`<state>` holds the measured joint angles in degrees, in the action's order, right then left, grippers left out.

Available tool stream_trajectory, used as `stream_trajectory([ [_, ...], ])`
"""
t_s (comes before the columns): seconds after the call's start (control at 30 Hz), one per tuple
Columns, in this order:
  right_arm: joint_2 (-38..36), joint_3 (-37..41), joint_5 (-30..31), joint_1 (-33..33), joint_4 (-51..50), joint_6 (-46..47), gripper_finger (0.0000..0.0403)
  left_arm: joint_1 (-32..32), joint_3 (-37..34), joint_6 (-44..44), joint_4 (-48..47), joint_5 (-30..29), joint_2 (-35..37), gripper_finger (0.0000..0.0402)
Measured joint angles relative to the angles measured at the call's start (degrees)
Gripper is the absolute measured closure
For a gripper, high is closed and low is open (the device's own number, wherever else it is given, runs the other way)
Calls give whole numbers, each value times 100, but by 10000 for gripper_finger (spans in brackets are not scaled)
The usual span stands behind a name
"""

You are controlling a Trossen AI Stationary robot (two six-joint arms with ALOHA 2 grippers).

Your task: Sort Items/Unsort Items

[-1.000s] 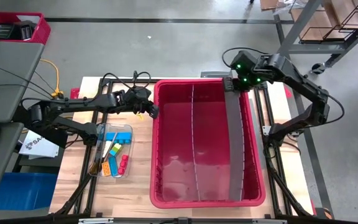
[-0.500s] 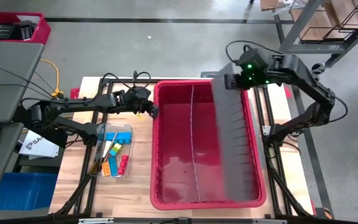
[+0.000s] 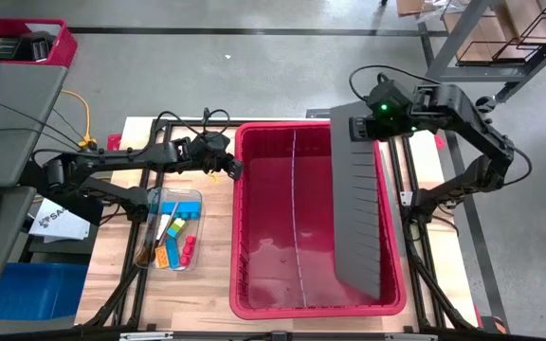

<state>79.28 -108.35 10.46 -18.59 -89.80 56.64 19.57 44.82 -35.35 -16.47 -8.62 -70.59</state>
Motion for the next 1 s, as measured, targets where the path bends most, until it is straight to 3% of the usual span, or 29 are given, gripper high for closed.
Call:
stream_trajectory([
  [0.3, 10, 580, -400, -17, -24, 158, 403, 0, -11, 3, 14, 19, -7, 402],
  [0.67, -285, 115, -499, 399, -36, 475, 403, 63, -11, 16, 143, -101, -7, 401],
  [0.77, -384, 115, -479, 417, -35, 502, 403, 72, 122, 692, 239, -56, 94, 402],
  [1.0, -443, 117, -333, 336, -24, 334, 403, 109, 1079, 2719, -119, -691, 468, 402],
])
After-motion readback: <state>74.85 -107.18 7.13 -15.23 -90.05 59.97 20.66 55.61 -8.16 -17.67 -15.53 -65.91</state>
